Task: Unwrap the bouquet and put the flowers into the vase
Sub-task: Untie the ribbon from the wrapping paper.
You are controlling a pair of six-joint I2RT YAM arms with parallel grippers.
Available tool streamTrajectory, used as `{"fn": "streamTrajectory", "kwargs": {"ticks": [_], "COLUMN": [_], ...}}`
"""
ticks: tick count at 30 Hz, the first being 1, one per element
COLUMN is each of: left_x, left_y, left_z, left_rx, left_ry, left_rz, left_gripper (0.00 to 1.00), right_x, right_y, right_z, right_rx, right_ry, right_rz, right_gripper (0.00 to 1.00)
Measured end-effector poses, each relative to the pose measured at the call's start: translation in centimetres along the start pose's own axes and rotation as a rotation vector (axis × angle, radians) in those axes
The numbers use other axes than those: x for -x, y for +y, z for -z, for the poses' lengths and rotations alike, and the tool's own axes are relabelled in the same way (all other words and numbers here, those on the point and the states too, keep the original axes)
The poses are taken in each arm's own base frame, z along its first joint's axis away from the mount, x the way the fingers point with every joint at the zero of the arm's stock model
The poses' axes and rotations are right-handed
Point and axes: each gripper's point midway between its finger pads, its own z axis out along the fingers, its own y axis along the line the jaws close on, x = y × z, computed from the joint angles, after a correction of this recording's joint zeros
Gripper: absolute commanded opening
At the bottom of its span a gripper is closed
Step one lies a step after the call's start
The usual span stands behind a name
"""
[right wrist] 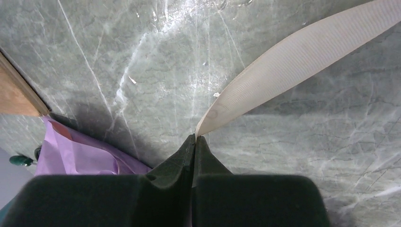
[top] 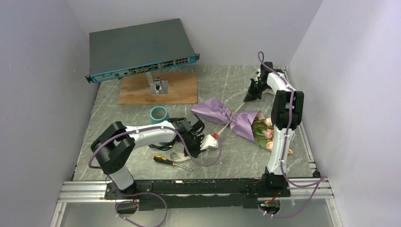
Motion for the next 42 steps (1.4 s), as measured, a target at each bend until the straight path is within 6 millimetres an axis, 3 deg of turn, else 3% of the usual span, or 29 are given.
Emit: {"fn": "streamTrajectory", "kwargs": {"ticks": [14, 24, 30, 39, 40, 42], "left_x": [-4.4, -6.4, -8.6, -8.9, -8.9, -8.9], "left_y": [-4.7, -6.8, -9.5, -9.8, -9.8, -9.7], "left_z": [1.6, 1.0, 1.6, 1.4, 1.3, 1.3], "left_rx": [-0.145, -0.252, -0.349, -0.36, -0.357, -0.348], "left_ry": [0.119, 0.201, 0.287, 0.294, 0.294, 0.294], "left_rz": [-0.061, -0.127, -0.112, -0.141, -0.14, -0.136], "left_gripper": [0.0, 0.0, 0.0, 0.0, 0.01, 0.17], "right_x": [1.1, 1.2, 3.3, 3.6, 3.5, 3.5], "right_y": [0.1, 0.1, -0.3, -0.1, 0.0, 0.2], "right_z": [0.3, 0.4, 1.3, 1.6, 1.6, 1.6], "right_rx": [0.001, 0.0, -0.013, -0.004, -0.001, 0.014], "right_ry": [-0.027, -0.027, -0.093, -0.099, -0.098, -0.094], "right_rz": [0.004, 0.002, 0.008, 0.009, 0.009, 0.014], "right_gripper": [0.0, 0.0, 0.0, 0.0, 0.01, 0.18]}}
